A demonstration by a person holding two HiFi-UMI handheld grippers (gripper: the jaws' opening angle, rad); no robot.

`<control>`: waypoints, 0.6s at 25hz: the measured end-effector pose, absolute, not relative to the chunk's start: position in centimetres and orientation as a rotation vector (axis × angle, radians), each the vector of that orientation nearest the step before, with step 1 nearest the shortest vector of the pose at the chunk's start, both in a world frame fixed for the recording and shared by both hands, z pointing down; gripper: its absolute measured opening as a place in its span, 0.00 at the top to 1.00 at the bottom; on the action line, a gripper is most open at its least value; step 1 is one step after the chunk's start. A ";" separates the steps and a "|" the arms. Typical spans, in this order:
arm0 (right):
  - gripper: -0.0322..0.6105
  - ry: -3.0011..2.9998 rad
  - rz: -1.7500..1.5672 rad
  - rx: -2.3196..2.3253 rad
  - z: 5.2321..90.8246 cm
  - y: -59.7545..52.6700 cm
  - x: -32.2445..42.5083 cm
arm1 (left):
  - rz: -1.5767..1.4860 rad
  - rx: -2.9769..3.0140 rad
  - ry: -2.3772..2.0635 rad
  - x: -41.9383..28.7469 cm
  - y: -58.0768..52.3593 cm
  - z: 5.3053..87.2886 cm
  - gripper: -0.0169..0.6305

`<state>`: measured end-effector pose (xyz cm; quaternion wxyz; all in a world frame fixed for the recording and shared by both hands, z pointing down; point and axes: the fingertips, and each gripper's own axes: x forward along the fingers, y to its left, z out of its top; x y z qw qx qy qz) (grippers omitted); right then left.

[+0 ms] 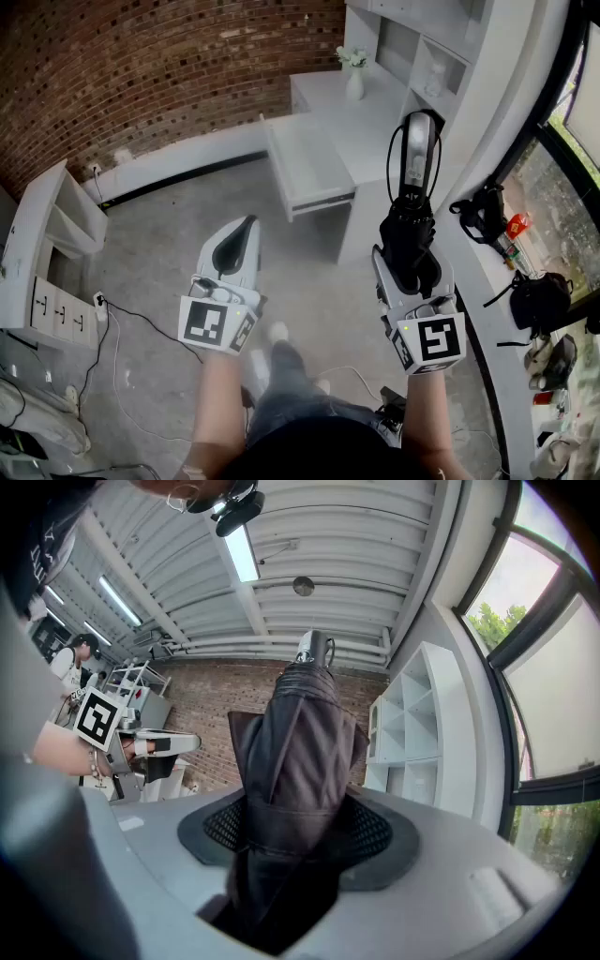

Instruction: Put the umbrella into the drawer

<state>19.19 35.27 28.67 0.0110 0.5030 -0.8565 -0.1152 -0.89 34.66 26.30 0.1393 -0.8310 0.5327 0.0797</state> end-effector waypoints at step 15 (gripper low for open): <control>0.54 -2.705 -0.347 1.572 27.7 27.7 16.7 | 0.220 -2.383 1.540 -3.6 27.2 25.3 0.98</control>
